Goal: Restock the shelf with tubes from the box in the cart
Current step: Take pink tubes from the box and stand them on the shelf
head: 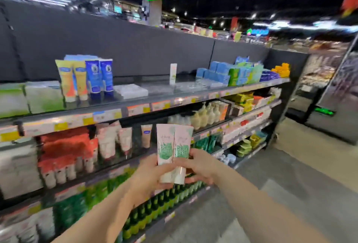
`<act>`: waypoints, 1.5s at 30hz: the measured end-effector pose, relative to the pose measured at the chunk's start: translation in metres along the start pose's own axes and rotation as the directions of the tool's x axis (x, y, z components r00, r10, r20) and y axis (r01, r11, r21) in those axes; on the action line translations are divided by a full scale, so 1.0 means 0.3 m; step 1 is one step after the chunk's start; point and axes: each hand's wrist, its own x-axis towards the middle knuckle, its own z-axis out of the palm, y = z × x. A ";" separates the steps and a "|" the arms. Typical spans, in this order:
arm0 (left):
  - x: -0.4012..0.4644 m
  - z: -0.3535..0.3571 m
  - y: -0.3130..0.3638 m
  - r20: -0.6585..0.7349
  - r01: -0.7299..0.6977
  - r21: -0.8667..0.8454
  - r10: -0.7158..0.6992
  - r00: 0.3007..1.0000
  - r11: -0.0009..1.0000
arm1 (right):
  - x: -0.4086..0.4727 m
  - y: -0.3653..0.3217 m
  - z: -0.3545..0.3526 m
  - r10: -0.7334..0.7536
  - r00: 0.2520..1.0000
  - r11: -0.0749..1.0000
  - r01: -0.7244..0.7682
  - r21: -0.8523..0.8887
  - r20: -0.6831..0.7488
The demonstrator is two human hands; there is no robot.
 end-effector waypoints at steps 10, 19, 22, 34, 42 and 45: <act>0.573 0.351 0.259 0.085 -0.092 0.077 0.085 0.993 0.993 | 0.193 -0.058 -0.667 -0.172 0.950 0.983 0.183 0.019 -0.259; 1.180 0.337 0.519 0.003 -0.245 0.172 0.248 0.969 0.954 | 0.666 -0.203 -1.144 -0.261 0.878 0.962 0.273 -0.028 -0.401; 1.360 0.356 0.586 -0.055 -0.269 0.238 0.290 0.956 0.933 | 0.812 -0.246 -1.293 -0.291 0.851 0.952 0.304 -0.042 -0.438; 1.825 0.503 0.667 -0.404 -0.224 0.376 0.376 0.834 0.899 | 1.447 -0.406 -1.695 -0.600 0.759 0.784 0.494 -0.377 -0.252; 1.967 0.582 0.659 -0.549 -0.128 0.444 0.382 0.744 0.887 | 1.643 -0.392 -1.766 -0.624 0.775 0.731 0.535 -0.423 -0.098; 2.004 0.597 0.663 -0.571 -0.110 0.456 0.385 0.725 0.883 | 1.664 -0.373 -1.772 -0.642 0.759 0.723 0.551 -0.416 -0.110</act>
